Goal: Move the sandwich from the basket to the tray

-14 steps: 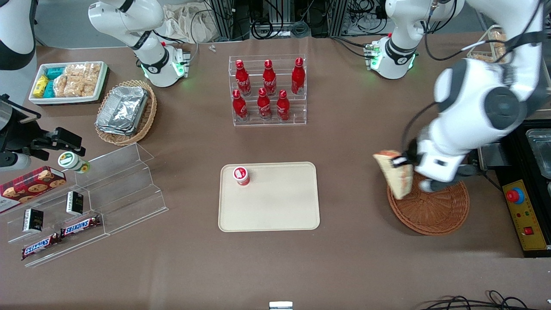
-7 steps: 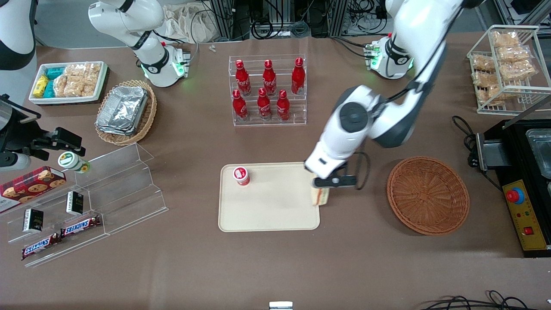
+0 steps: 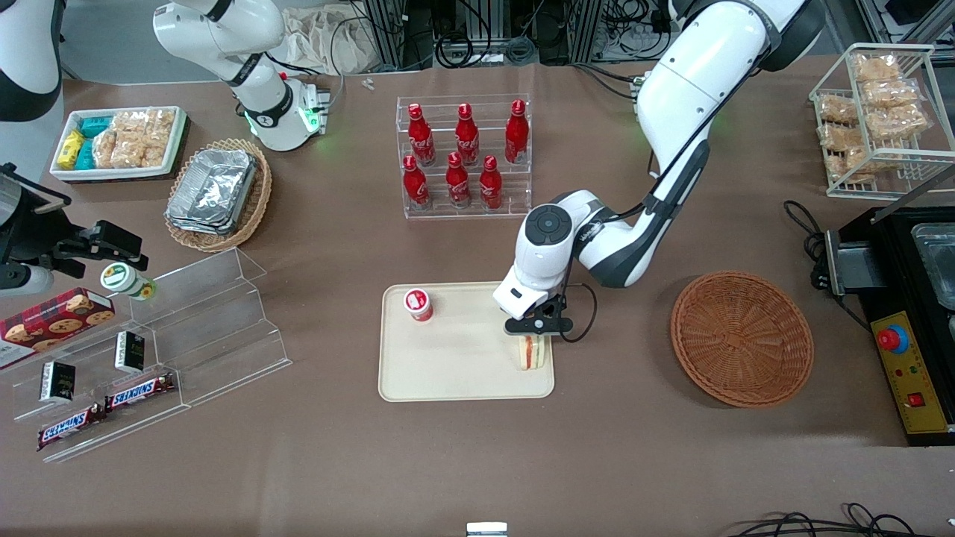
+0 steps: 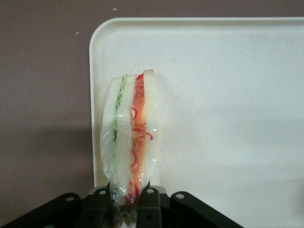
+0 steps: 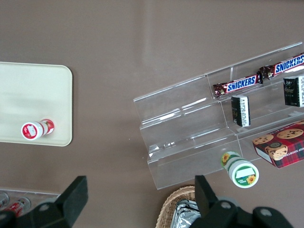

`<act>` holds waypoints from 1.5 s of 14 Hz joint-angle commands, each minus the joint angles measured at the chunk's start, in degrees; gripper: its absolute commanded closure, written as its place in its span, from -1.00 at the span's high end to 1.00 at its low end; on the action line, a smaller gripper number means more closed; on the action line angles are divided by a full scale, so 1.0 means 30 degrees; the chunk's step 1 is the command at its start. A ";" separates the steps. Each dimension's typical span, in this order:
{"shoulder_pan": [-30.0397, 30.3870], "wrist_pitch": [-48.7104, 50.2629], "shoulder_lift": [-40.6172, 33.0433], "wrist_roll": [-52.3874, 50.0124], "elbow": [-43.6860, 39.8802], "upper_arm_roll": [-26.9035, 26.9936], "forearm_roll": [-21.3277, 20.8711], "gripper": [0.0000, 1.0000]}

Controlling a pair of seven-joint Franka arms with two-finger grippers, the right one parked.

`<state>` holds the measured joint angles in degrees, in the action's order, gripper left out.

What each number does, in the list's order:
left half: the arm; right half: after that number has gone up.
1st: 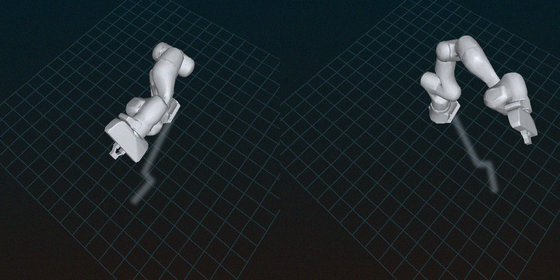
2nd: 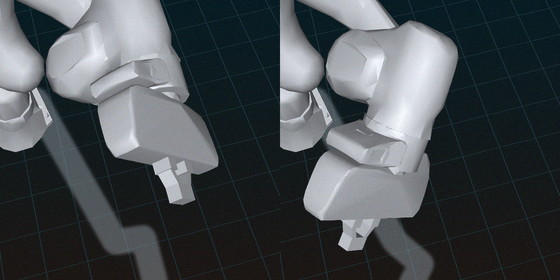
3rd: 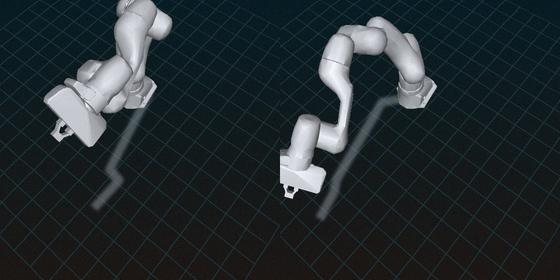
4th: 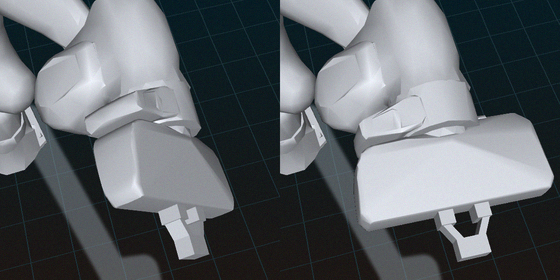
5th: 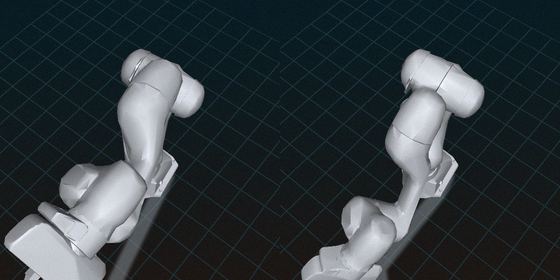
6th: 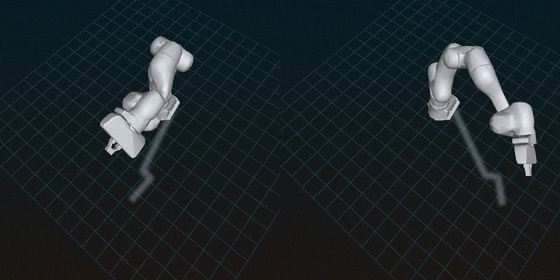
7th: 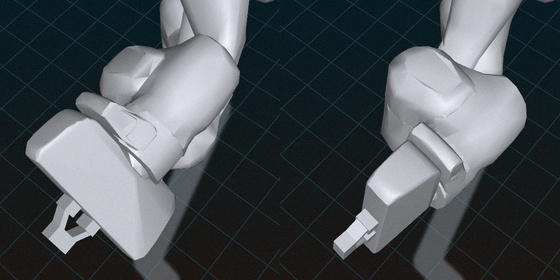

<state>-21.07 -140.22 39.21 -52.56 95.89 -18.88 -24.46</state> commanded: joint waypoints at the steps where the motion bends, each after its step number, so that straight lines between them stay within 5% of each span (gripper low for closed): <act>1: -0.0124 -0.0809 0.0438 -0.0700 -0.0294 0.0141 -0.1686 1.00; 5: 0.0108 0.1874 -0.3155 -0.1405 -0.0059 0.0025 -0.1311 1.00; 8: 0.0344 0.3230 -0.5825 -0.0618 -0.0089 0.0199 0.1584 1.00; 10: 0.1569 0.4487 -0.6911 -0.0236 -0.0205 0.0055 0.1942 1.00; 19: 0.5027 1.3530 -0.8349 0.7808 -0.5356 0.0083 0.8381 1.00; 21: 0.5555 1.6432 -0.9372 0.9924 -0.5626 0.0549 0.8622 1.00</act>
<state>-6.34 -97.89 14.13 -28.30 79.83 -17.74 -0.33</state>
